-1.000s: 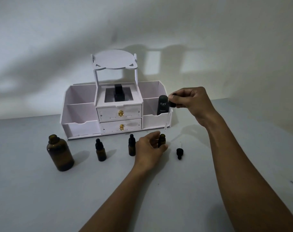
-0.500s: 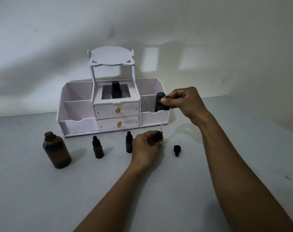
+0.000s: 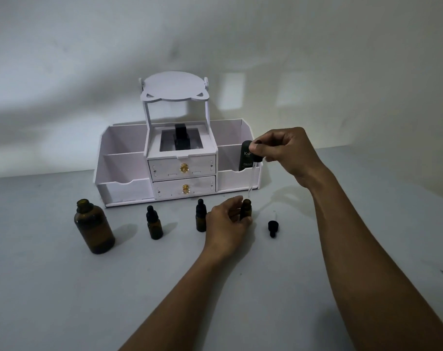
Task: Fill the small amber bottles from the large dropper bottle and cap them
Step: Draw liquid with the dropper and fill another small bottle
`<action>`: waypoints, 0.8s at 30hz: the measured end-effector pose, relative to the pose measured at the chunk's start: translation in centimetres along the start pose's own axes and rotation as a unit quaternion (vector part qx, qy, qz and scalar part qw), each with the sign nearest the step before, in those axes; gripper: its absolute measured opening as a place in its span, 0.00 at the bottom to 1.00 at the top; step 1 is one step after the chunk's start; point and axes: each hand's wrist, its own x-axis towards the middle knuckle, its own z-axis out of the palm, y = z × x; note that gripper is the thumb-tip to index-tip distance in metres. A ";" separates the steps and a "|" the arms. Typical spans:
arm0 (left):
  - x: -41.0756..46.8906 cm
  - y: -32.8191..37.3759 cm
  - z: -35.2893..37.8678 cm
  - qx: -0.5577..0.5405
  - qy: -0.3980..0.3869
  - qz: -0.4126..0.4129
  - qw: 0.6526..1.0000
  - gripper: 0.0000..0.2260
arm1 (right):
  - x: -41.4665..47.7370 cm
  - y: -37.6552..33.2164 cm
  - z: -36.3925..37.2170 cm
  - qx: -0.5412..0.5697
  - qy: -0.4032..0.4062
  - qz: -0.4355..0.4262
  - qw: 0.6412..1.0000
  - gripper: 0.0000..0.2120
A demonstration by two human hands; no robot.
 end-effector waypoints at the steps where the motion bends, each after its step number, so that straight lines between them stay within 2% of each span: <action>1: -0.2 0.0 -0.1 0.008 -0.007 -0.003 1.000 0.27 | 0.0 -0.3 -0.2 0.000 0.004 -0.007 1.000 0.03; 4: -1.3 -0.1 -0.8 0.018 -0.017 -0.010 1.000 0.31 | -0.2 -1.5 -0.1 0.027 0.012 -0.034 0.999 0.02; 9: -5.3 0.0 -4.6 0.039 -0.003 0.042 0.998 0.26 | -1.0 -4.4 1.8 0.065 -0.002 -0.090 0.994 0.03; 11: -6.6 0.7 -7.1 0.030 0.044 0.083 0.995 0.22 | -1.2 -5.3 3.3 0.067 -0.018 -0.106 0.992 0.03; 13: -7.7 1.3 -10.1 0.010 0.126 0.131 0.983 0.18 | -1.4 -6.1 5.2 0.087 -0.032 -0.122 0.988 0.04; 18: -8.6 1.3 -17.9 -0.074 0.326 0.174 0.927 0.12 | -2.0 -7.4 10.7 0.169 -0.082 -0.130 0.974 0.05; 21: -7.9 0.1 -21.9 -0.082 0.372 0.143 0.914 0.12 | -2.1 -8.2 14.0 0.195 -0.094 -0.109 0.970 0.06; 24: -7.0 -2.0 -24.6 -0.082 0.359 0.101 0.924 0.15 | -2.3 -9.0 17.5 0.201 -0.105 -0.095 0.969 0.05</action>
